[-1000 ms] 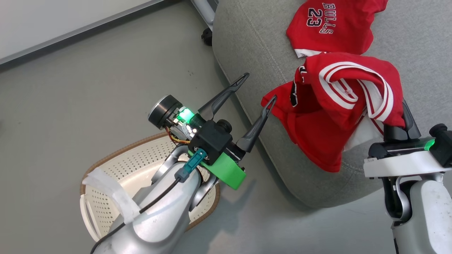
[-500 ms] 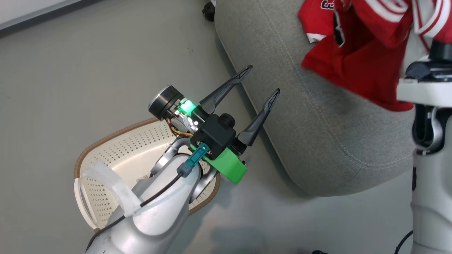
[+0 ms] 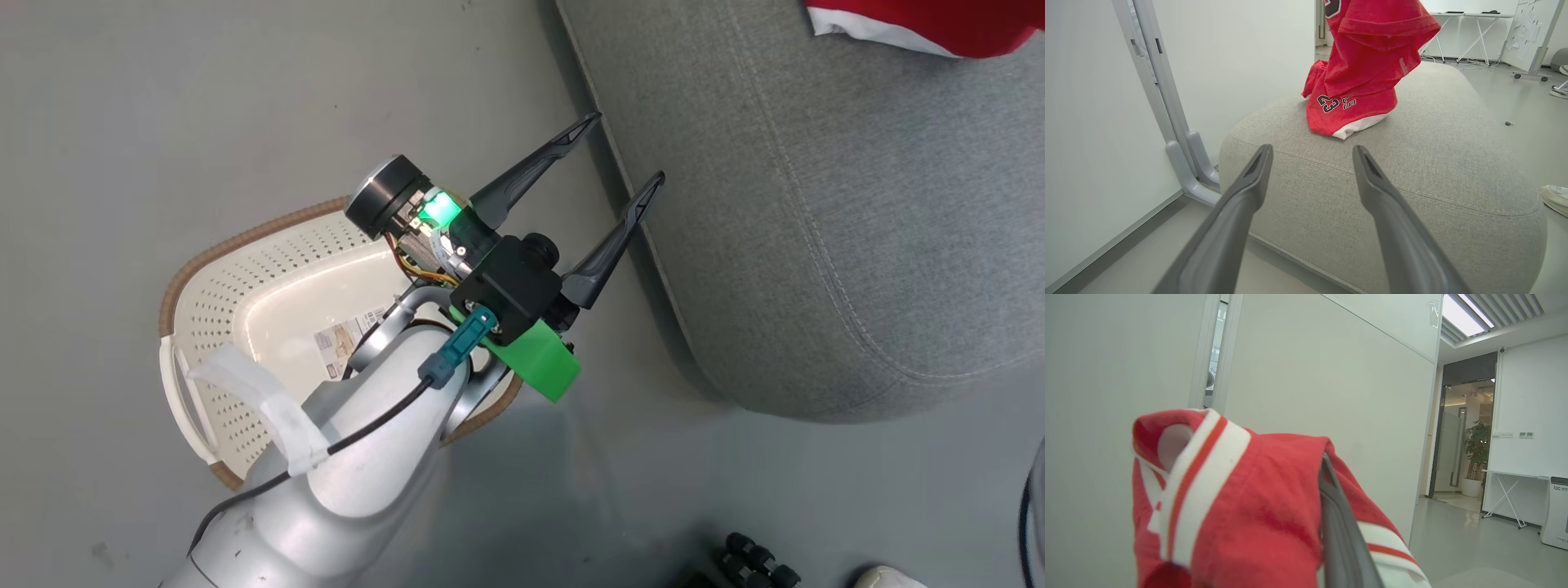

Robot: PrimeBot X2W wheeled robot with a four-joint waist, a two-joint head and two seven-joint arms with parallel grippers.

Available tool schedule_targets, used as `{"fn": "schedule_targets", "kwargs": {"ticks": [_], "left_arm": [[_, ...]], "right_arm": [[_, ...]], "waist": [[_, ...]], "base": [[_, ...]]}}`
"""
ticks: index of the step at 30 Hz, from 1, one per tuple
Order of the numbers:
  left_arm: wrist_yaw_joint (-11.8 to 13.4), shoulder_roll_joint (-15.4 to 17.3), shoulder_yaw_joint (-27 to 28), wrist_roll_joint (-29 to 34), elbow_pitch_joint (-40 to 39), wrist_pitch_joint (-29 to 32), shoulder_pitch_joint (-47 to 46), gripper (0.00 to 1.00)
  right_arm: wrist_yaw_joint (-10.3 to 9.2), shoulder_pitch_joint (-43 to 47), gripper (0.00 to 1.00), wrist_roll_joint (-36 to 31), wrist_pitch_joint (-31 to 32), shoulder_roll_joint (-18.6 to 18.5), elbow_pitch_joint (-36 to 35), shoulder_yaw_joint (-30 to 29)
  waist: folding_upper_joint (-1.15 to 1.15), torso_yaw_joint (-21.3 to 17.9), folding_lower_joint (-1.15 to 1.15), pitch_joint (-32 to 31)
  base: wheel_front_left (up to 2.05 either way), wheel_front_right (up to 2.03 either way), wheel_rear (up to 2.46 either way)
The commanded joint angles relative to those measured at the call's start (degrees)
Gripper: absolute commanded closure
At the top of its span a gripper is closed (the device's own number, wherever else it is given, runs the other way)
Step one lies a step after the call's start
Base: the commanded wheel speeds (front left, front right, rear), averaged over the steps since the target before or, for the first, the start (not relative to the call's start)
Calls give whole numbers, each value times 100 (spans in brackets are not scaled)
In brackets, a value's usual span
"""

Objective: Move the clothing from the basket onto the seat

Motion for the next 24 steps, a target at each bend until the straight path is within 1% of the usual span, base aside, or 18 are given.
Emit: {"fn": "schedule_targets", "kwargs": {"ticks": [1, 5, 9, 15, 22, 24], "left_arm": [[-14, 32, -1, 48, -2, 5, -107, 0], [-23, 59, -18, 58, 3, 5, -178, 0], [-20, 37, -41, 58, -2, 5, -230, 0], [-28, 7, -85, 30, 3, 5, -283, 0], [-35, 21, -81, 24, 14, 5, -307, 0], [-31, 26, -62, 15, 19, 5, -303, 0]], "right_arm": [[-4, -232, 100, -12, -13, -167, 135, -27], [-4, -673, 100, 76, -12, -423, 776, -109], [-4, -735, 100, -35, -13, -547, 1493, -28], [-4, -462, 100, -66, -13, -532, 2375, -188], [-4, -254, 100, -152, -13, -478, 3124, -453], [-4, -229, 100, -228, -12, -470, 3459, -492]], "waist": [[0, 170, 0, 295], [0, 188, 0, 466], [0, 217, 0, 576], [0, 305, 0, 666], [0, 384, 0, 717], [0, 420, 0, 698]], "base": [[0, 0, 0], [0, 0, 0], [0, 0, 0], [0, 0, 0], [0, 0, 0], [0, 0, 0]]}}
